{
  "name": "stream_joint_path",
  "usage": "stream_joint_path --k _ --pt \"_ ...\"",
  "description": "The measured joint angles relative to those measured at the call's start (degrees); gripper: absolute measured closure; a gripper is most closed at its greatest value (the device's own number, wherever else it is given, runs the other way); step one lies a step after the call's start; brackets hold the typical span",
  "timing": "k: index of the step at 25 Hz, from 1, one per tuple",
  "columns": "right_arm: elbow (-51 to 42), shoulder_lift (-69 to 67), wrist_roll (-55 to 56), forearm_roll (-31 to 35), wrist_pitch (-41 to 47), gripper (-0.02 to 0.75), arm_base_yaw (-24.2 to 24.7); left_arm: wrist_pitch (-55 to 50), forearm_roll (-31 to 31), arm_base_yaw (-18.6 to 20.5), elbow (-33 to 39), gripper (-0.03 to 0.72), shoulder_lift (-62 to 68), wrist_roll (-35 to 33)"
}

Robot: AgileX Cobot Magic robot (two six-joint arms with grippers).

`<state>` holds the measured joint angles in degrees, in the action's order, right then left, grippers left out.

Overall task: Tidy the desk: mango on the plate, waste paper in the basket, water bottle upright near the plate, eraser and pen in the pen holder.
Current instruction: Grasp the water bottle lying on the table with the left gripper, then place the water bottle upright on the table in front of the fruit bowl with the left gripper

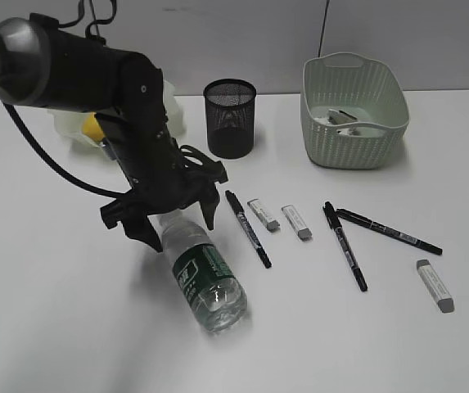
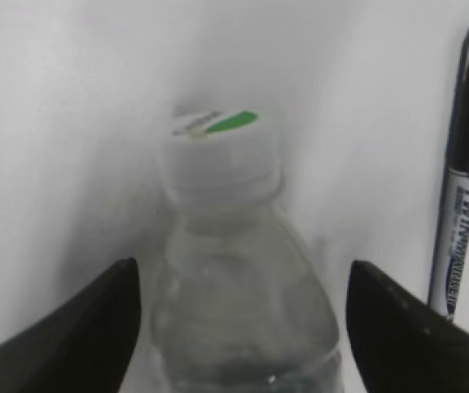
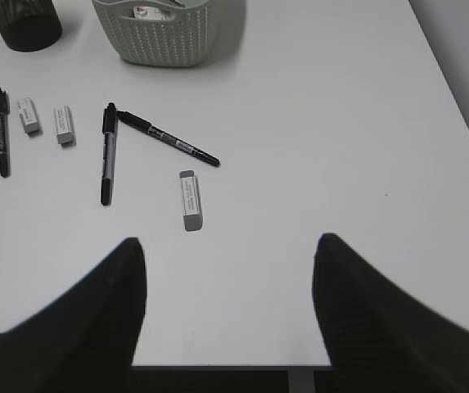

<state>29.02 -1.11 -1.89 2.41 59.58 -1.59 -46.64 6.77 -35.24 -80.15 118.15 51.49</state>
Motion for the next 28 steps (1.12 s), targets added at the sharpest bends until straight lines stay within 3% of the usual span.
stream_joint_path --k 14,17,19,28 --pt "0.0 0.0 0.0 0.0 0.0 0.239 0.0 -1.4 0.3 -2.0 0.0 0.106 2.8 -0.1" --pt "0.0 0.0 0.0 0.0 0.0 0.239 0.0 -1.4 -0.2 -2.2 0.0 0.158 2.5 -0.1" --pt "0.0 0.0 0.0 0.0 0.0 0.239 0.0 -1.5 -1.8 -2.2 0.0 0.188 1.5 -0.1" --pt "0.0 0.0 0.1 -0.1 0.0 0.239 0.0 -4.5 -13.7 -2.2 0.0 0.188 -5.5 -0.1"
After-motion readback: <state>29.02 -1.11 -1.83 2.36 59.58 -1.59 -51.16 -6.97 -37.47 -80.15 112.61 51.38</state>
